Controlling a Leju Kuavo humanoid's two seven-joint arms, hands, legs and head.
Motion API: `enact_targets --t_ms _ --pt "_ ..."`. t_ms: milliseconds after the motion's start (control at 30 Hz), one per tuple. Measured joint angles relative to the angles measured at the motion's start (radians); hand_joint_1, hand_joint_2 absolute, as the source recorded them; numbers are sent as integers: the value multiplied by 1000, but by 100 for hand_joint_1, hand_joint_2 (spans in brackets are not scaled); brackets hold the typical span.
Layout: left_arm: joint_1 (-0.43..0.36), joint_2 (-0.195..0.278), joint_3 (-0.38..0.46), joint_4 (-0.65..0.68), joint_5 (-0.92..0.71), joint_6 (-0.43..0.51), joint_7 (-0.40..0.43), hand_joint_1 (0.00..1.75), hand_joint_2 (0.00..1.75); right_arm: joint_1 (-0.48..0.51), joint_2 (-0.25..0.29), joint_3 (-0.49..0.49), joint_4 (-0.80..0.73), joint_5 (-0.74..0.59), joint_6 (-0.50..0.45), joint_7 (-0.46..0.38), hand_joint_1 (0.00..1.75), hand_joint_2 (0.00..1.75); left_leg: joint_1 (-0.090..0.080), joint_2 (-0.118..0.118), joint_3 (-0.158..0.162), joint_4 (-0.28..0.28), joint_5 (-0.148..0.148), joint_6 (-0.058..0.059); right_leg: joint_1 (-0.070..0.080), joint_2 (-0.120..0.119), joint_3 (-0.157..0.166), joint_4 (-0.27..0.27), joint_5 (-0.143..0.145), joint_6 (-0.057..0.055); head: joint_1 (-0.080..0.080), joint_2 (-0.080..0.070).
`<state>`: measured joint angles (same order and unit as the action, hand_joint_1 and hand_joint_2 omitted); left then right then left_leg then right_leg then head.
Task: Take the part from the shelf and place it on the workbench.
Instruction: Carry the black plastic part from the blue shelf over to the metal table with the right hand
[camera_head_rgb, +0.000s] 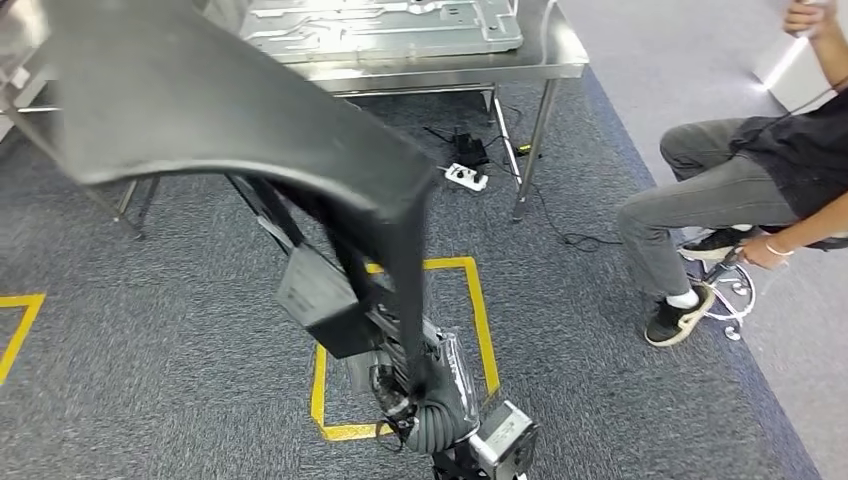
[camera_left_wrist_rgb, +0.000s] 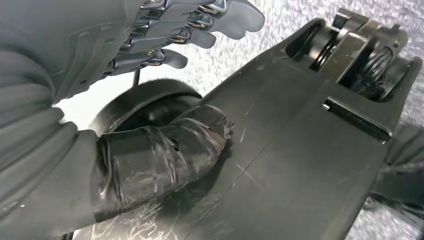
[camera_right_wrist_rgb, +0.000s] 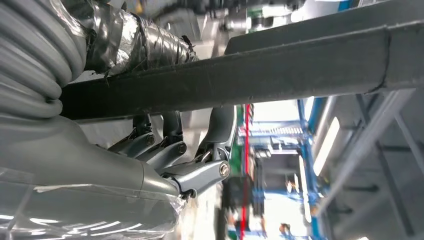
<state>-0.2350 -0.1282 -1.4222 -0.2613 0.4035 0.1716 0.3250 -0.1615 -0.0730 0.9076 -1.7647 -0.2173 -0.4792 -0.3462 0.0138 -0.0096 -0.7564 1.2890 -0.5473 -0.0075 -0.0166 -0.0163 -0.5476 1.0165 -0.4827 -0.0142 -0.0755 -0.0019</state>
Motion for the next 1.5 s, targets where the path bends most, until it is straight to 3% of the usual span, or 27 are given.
enact_targets --t_ms 67,133,200,300,367,433,467,500,533,600,667,733,833,867,967,1000,1033,1133,1200,1300,1367,1467,1500 --pt "0 -1 -11 0 -27 -6 7 0 175 13 -7 -11 -10 -14 8 -17 175 175 1 6 62 -100 52 2 0 -8 0 2 -2 3 0 0" --pt "-2 -2 -21 0 -42 -9 11 0 175 20 -11 -18 -21 -16 9 -27 175 175 -1 14 128 -216 82 10 3 -9 -2 6 -5 10 0 0" --pt "-5 -4 -30 0 -48 -10 13 0 175 26 -15 -23 -29 -16 9 -30 175 175 -6 17 147 -257 81 19 6 -9 -6 6 -6 20 3 0" --pt "-4 -6 -35 0 -49 -10 15 0 175 31 -19 -29 -38 -16 9 -31 175 175 -5 15 149 -266 86 35 4 -7 -8 10 -12 36 6 0" --pt "-7 -7 -38 0 -49 -10 15 0 175 34 -23 -33 -45 -16 9 -32 175 175 -2 14 153 -274 90 47 2 1 -38 75 -52 43 11 0" --pt "-9 -9 -43 0 -49 -10 15 0 175 38 -27 -35 -48 -16 9 -33 175 175 -4 12 153 -274 89 53 1 8 -102 206 -111 46 16 0" --pt "-9 -9 -45 0 -49 -10 15 0 175 42 -29 -36 -48 -16 9 -33 175 175 -6 10 153 -274 89 54 1 9 -131 260 -125 47 17 0" --pt "-8 -9 -47 0 -51 -10 16 0 175 45 -32 -38 -49 -16 9 -32 175 175 -6 8 153 -273 88 55 1 10 -147 284 -122 48 17 0" --pt "-8 -9 -50 0 -57 -12 19 0 175 47 -34 -39 -49 -15 7 -32 175 175 -7 5 154 -272 88 55 1 10 -142 266 -98 46 17 0" --pt "-8 -10 -56 0 -86 -20 33 0 175 49 -37 -41 -52 -7 -8 -28 175 175 -7 -2 154 -268 85 53 2 14 -90 143 -27 40 18 0" --pt "0 -10 -64 0 -140 -18 37 0 175 55 -39 -46 -64 13 -47 -13 175 175 -10 -7 151 -263 82 47 5 18 -42 35 8 33 17 0" --pt "19 -6 -72 1 -192 -3 19 0 175 65 -46 -52 -82 32 -91 10 175 175 -11 -9 151 -264 80 36 10 20 -31 9 6 27 17 0" --pt "36 3 -78 2 -223 8 0 0 175 72 -61 -59 -108 42 -118 33 175 175 -10 -6 147 -248 67 20 4 17 -16 -4 12 12 16 0" --pt "37 5 -79 3 -226 8 -1 0 175 73 -65 -60 -115 47 -120 36 175 175 -10 -4 133 -215 48 16 0 15 -10 -9 13 6 14 0" --pt "36 13 -82 3 -235 6 -4 0 175 78 -73 -60 -129 68 -130 45 175 175 -6 1 48 -33 -28 6 0 9 -2 -10 6 -1 8 0" --pt "35 15 -82 3 -239 6 -4 0 175 80 -76 -60 -132 74 -133 50 175 175 -5 2 32 0 -31 4 0 7 1 -9 3 -1 8 0" --pt "35 17 -83 3 -242 5 -3 0 175 82 -79 -60 -133 80 -134 55 175 175 -4 3 36 -8 -14 3 0 7 5 -9 0 0 8 0" --pt "40 21 -87 5 -265 4 7 0 175 82 -87 -60 -146 112 -136 78 175 175 -5 8 121 -180 74 10 1 8 23 -9 -16 9 8 0" --pt "42 22 -91 6 -281 5 11 0 175 79 -91 -60 -158 133 -139 92 175 175 -10 10 158 -255 79 21 4 8 26 -8 -23 21 10 0" --pt "47 25 -92 7 -271 17 14 0 175 78 -97 -60 -167 132 -136 100 175 175 -10 3 175 -275 60 43 4 4 30 1 -26 35 15 0" --pt "51 28 -92 7 -253 29 17 0 175 77 -101 -60 -168 127 -127 99 175 175 -10 0 199 -283 48 58 1 5 3 62 -42 40 18 0" --pt "56 31 -92 7 -241 51 20 0 175 77 -104 -60 -172 134 -115 94 175 175 -14 0 230 -286 26 68 1 9 -123 247 -94 43 23 0" --pt "58 32 -92 8 -241 55 20 0 175 78 -105 -60 -173 137 -113 94 175 175 -16 -1 241 -286 17 68 1 10 -162 287 -103 44 24 0"
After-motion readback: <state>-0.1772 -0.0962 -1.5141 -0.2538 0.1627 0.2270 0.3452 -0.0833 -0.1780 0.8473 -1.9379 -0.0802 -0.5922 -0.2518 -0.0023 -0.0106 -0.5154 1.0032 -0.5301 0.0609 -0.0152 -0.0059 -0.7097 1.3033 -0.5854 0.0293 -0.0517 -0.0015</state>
